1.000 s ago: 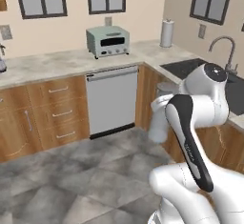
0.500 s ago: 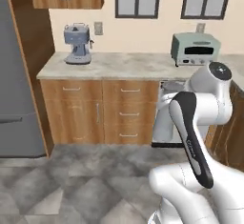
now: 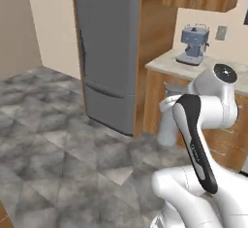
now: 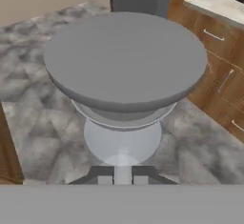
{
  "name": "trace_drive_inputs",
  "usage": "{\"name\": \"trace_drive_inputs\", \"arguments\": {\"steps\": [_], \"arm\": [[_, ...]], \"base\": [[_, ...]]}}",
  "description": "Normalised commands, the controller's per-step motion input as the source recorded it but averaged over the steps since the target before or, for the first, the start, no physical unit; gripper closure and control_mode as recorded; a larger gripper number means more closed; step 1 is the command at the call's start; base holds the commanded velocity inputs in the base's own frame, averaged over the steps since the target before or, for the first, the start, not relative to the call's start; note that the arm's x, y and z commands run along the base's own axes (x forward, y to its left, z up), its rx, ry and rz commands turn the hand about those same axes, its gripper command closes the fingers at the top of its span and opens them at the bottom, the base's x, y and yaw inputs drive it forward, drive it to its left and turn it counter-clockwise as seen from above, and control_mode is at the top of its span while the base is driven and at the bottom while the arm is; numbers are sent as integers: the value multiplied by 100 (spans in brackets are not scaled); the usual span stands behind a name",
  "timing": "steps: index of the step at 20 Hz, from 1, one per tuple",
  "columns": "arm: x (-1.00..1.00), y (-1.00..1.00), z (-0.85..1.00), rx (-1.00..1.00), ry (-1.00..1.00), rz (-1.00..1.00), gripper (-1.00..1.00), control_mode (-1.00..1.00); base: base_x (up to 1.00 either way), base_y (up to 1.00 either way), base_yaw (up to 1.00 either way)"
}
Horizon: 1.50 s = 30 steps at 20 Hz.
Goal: There is a tray on the dining counter. Grab the cup, mug, and pitcher and place them on the tray. The pitcher may be placed next to the tray if it cannot fit the tray.
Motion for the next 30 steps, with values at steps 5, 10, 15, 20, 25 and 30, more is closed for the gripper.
{"name": "trace_drive_inputs", "arguments": {"steps": [5,10,15,20,25,30], "arm": [[0,0,0,0,0,0,100,100],[0,0,0,0,0,0,100,100],[0,0,0,0,0,0,100,100],[0,0,0,0,0,0,100,100],[0,0,0,0,0,0,100,100],[0,0,0,0,0,0,100,100]], "base": [[88,0,79],[100,-46,25],[100,-57,14],[100,-12,48],[99,0,57],[100,-14,9]]}}
